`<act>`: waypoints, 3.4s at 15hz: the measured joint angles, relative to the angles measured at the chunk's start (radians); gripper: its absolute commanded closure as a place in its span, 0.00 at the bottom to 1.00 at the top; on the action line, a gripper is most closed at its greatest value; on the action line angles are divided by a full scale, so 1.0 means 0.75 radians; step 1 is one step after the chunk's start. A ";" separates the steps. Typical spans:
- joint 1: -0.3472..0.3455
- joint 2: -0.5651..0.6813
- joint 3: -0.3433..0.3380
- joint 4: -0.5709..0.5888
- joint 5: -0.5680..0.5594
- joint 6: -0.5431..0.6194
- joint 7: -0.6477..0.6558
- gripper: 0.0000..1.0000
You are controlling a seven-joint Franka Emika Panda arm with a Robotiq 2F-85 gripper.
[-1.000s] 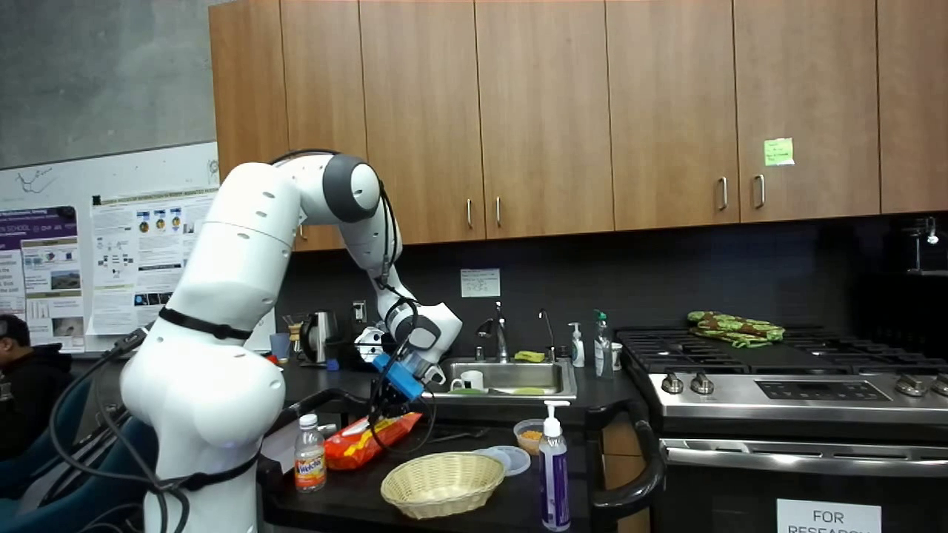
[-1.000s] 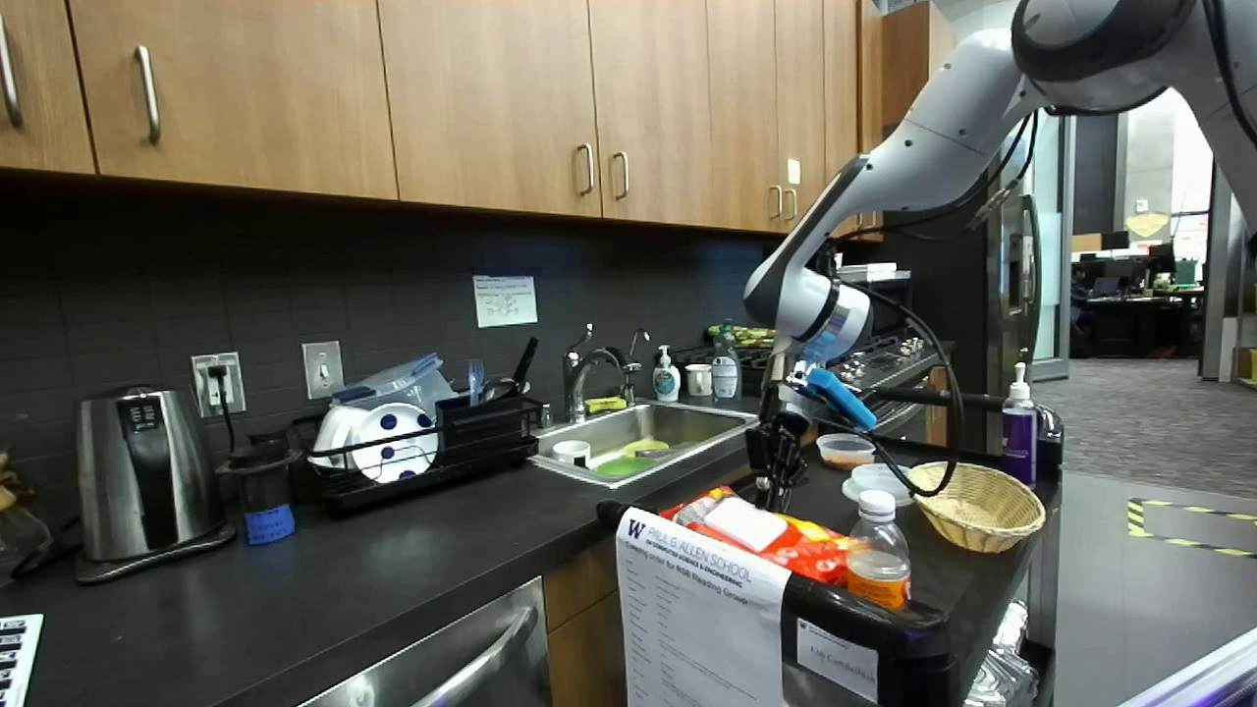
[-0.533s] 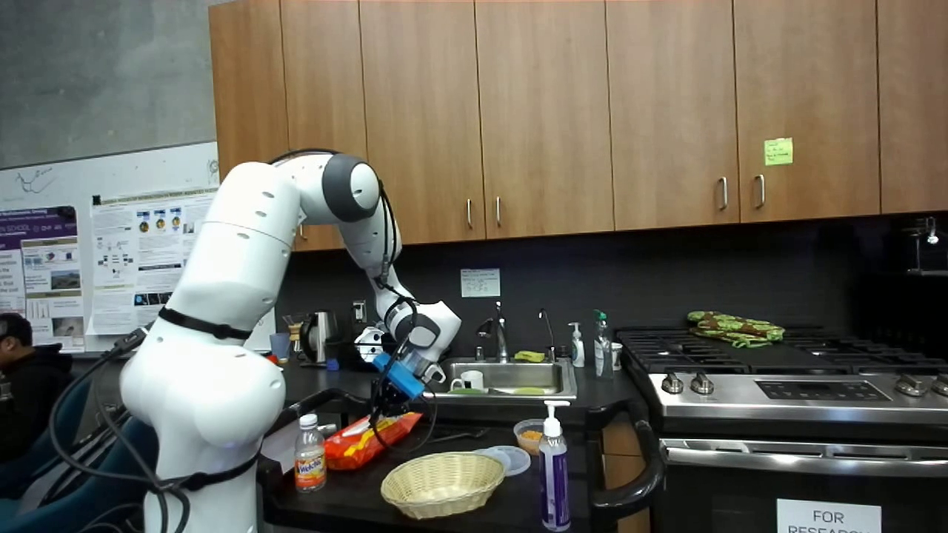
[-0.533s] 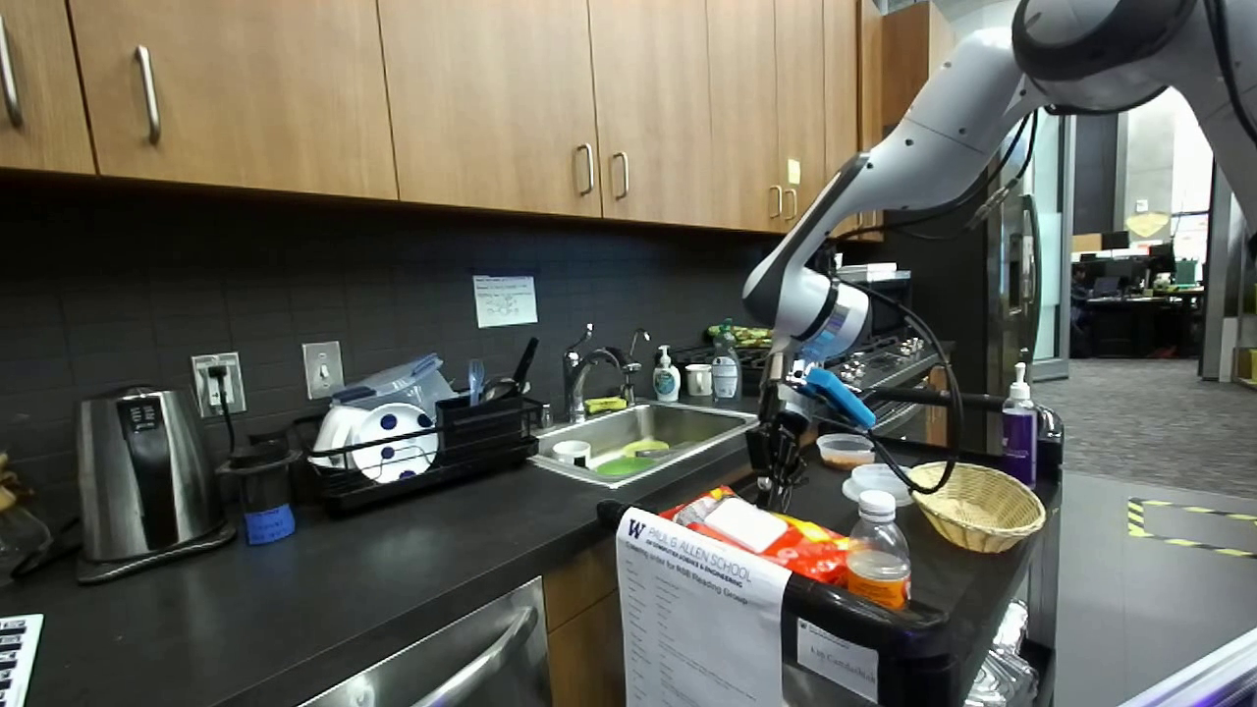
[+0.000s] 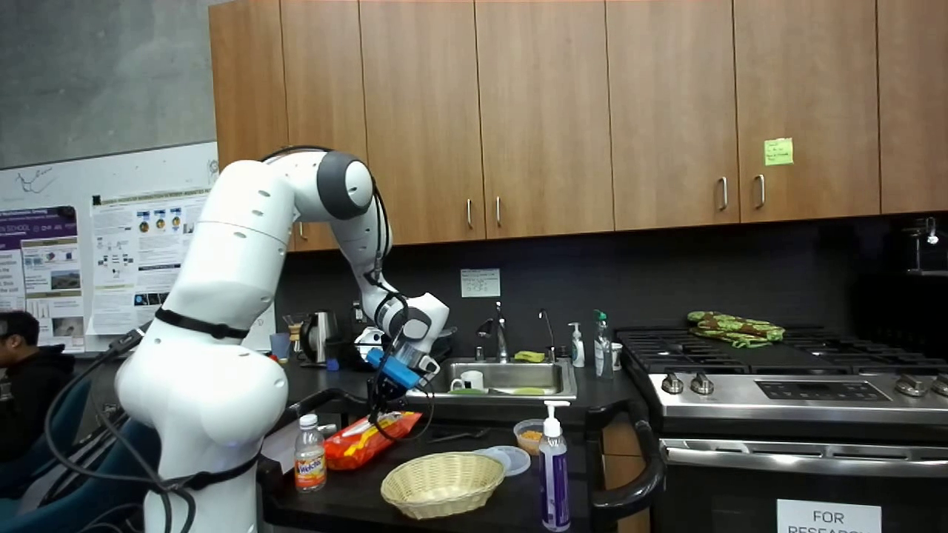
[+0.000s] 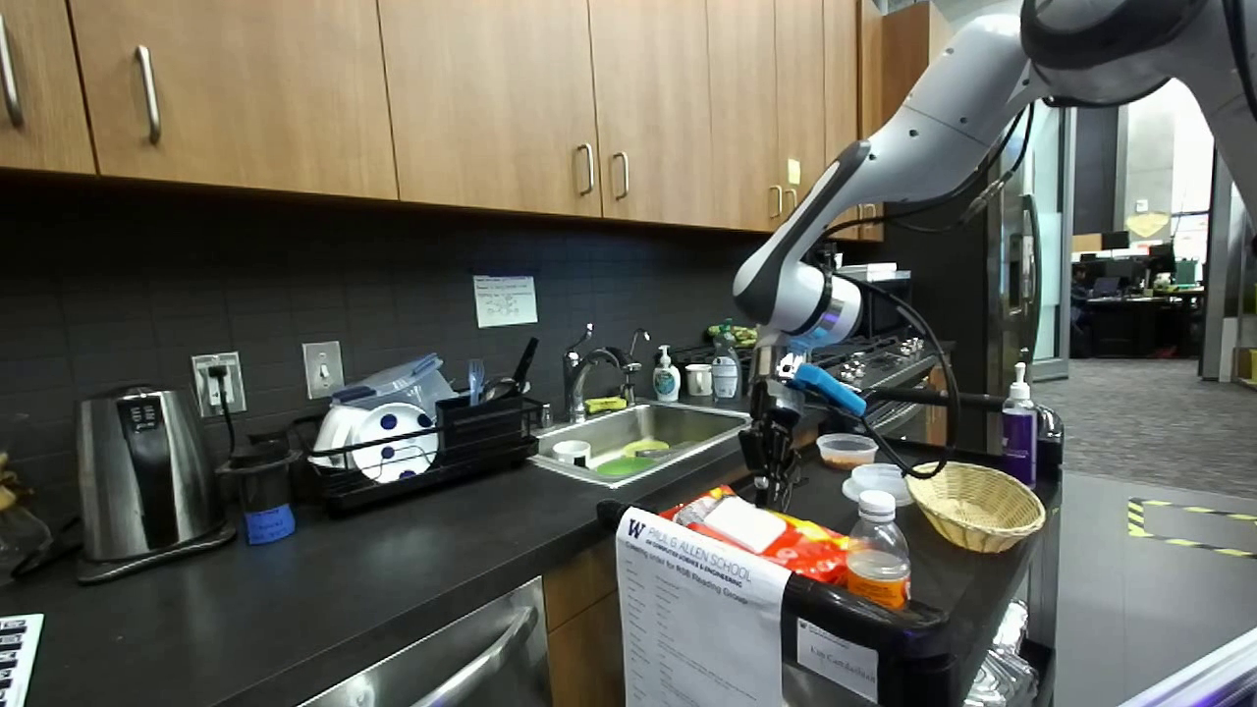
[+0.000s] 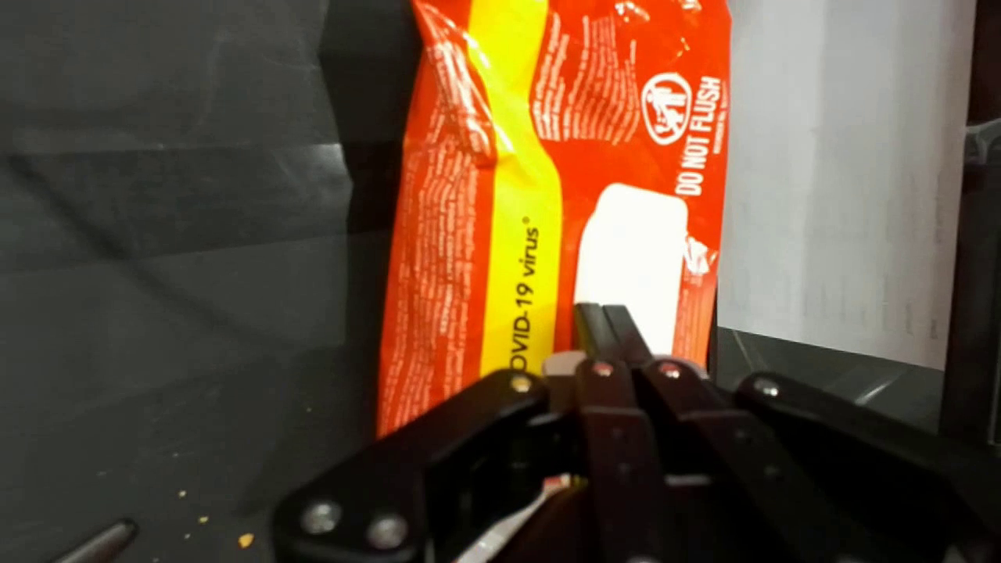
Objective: Open the orange packet of wipes.
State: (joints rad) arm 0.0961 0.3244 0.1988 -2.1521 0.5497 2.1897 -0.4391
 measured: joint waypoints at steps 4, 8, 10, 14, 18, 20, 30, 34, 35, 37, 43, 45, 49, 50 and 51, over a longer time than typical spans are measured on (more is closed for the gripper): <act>0.016 -0.042 0.023 -0.003 -0.058 0.000 0.061 1.00; 0.040 -0.076 0.041 -0.006 -0.096 0.002 0.106 1.00; 0.055 -0.093 0.051 -0.009 -0.107 0.002 0.124 1.00; 0.083 -0.122 0.075 -0.017 -0.115 0.001 0.154 1.00; 0.100 -0.135 0.105 -0.030 -0.115 -0.045 0.157 0.73; 0.107 -0.135 0.118 -0.048 -0.112 -0.075 0.157 0.68; 0.116 -0.124 0.137 -0.080 -0.104 -0.132 0.150 0.02; 0.115 -0.147 0.127 -0.074 -0.135 -0.156 0.155 0.00; 0.114 -0.162 0.120 -0.074 -0.157 -0.160 0.157 0.00; 0.112 -0.194 0.098 -0.077 -0.211 -0.162 0.160 0.00; 0.095 -0.216 0.022 -0.100 -0.369 -0.060 0.167 0.00; 0.094 -0.210 0.004 -0.129 -0.425 0.048 0.190 0.04; 0.093 -0.193 -0.013 -0.178 -0.505 0.219 0.265 0.35; 0.093 -0.191 -0.014 -0.186 -0.518 0.246 0.283 0.43; 0.093 -0.191 -0.015 -0.193 -0.527 0.269 0.296 0.50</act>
State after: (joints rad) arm 0.1660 0.1815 0.1879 -2.2967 0.1544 2.3915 -0.2168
